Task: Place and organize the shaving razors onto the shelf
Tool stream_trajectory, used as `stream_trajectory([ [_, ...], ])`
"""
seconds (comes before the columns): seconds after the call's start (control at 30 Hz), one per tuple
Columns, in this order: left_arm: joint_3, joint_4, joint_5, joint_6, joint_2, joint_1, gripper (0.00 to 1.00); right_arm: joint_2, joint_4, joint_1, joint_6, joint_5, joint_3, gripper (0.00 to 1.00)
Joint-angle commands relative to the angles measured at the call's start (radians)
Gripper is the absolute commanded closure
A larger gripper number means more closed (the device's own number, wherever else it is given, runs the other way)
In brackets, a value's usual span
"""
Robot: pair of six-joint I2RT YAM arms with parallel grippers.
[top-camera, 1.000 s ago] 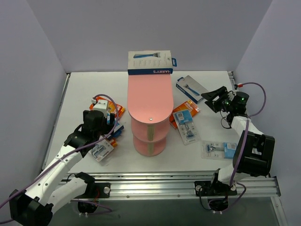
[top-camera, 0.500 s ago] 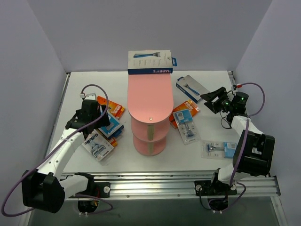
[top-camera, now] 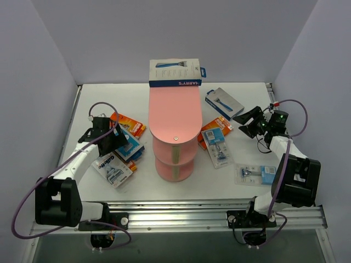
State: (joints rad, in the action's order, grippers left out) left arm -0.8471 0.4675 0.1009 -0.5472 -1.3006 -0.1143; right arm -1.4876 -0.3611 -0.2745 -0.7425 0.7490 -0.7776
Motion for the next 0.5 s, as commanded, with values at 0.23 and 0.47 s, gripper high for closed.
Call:
stream_trajectory([
  [0.23, 0.039, -0.105, -0.055, -0.118, -0.086, 0.036, 0.05, 0.03, -0.009, -0.006, 0.037, 0.015, 0.023, 0.36],
  [0.47, -0.003, -0.136, -0.046, -0.145, -0.178, 0.082, 0.07, 0.023, -0.019, -0.006, 0.04, 0.015, 0.034, 0.36],
])
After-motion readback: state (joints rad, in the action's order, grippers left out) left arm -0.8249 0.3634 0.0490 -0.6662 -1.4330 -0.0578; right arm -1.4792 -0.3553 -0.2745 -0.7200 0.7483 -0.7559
